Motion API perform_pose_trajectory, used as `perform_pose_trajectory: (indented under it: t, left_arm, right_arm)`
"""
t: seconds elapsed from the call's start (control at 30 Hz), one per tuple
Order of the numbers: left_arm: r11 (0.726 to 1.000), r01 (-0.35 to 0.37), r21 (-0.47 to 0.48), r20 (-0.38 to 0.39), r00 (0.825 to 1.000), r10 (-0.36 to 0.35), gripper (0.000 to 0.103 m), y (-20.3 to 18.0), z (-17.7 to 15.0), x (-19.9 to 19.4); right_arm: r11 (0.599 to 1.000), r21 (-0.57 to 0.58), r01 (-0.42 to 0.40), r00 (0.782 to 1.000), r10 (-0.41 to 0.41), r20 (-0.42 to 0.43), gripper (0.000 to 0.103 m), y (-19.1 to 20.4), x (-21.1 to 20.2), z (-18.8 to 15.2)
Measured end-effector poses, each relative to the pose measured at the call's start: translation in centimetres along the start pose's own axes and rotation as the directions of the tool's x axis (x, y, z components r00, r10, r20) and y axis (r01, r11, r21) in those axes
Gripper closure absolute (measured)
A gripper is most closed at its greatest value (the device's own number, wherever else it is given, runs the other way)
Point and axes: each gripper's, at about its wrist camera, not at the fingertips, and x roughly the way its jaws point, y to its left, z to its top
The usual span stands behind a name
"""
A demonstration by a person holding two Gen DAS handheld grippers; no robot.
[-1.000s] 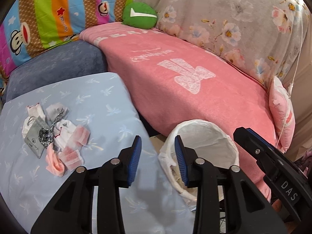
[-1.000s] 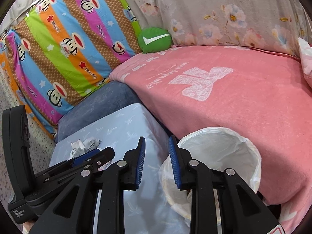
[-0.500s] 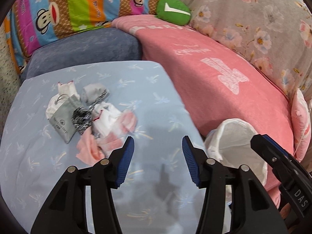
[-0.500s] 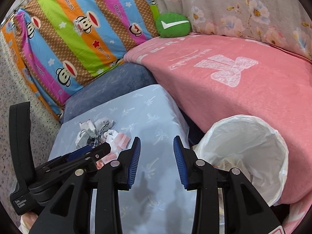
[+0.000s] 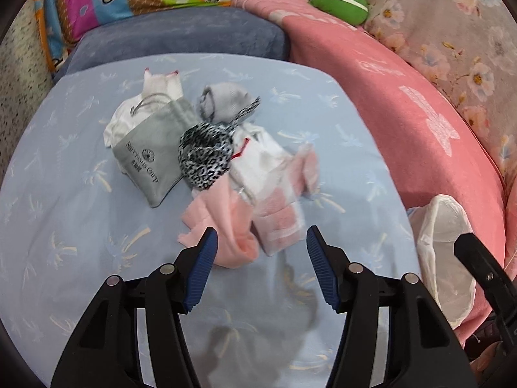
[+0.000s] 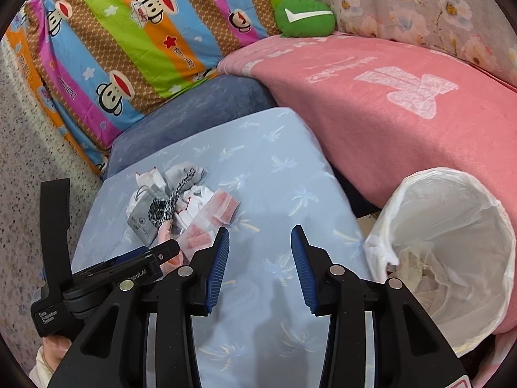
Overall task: Organize soft objects
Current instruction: 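Move both open grippers back to the remaining textiles, then grasp the pink cloth with the left gripper while the right gripper grasps the pink-white packet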
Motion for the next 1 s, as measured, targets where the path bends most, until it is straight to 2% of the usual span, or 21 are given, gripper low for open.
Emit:
perform_pose_trajectory:
  t: [0.27,0.37,0.43,0.53,0.67,0.77,0.87,1.0]
  left_arm:
    - [0.998,0.025,-0.051,-0.052,0.998,-0.028,0.051,2.2,0.4,2.6]
    - [0.995,0.069,-0.072,-0.073,0.995,-0.075,0.071,3.0,0.3,3.1]
    - [0.993,0.092,-0.079,-0.079,0.992,-0.098,0.088,3.4,0.3,3.2]
    - [0.989,0.118,-0.084,-0.074,0.989,-0.125,0.097,4.2,0.1,2.7]
    - [0.985,0.132,-0.108,-0.051,0.989,-0.138,0.098,5.6,0.0,1.7]
    - [0.987,0.117,-0.114,-0.04,0.992,-0.122,0.099,6.3,0.0,1.4]
    - [0.988,0.101,-0.115,-0.031,0.994,-0.105,0.099,6.8,0.0,1.1]
    - [0.991,0.08,-0.11,-0.028,0.996,-0.084,0.099,6.9,0.2,1.1]
  right_arm:
    - [1.0,-0.02,-0.014,0.998,0.013,-0.055,0.063,2.0,3.6,-0.4]
    - [0.999,-0.032,-0.019,0.997,0.016,-0.07,0.063,2.6,4.8,-0.4]
    - [0.999,-0.036,-0.023,0.996,0.02,-0.081,0.063,3.1,5.6,-0.3]
    - [0.999,-0.039,-0.037,0.995,0.033,-0.099,0.063,3.9,6.8,-0.1]
    - [0.997,-0.05,-0.055,0.992,0.049,-0.12,0.063,5.1,8.5,0.1]
    - [0.997,-0.049,-0.066,0.989,0.058,-0.139,0.063,6.1,9.9,0.3]
    - [0.997,-0.041,-0.071,0.985,0.064,-0.16,0.054,6.9,11.5,0.3]
    - [0.997,-0.032,-0.064,0.981,0.057,-0.184,0.052,7.5,13.3,0.1]
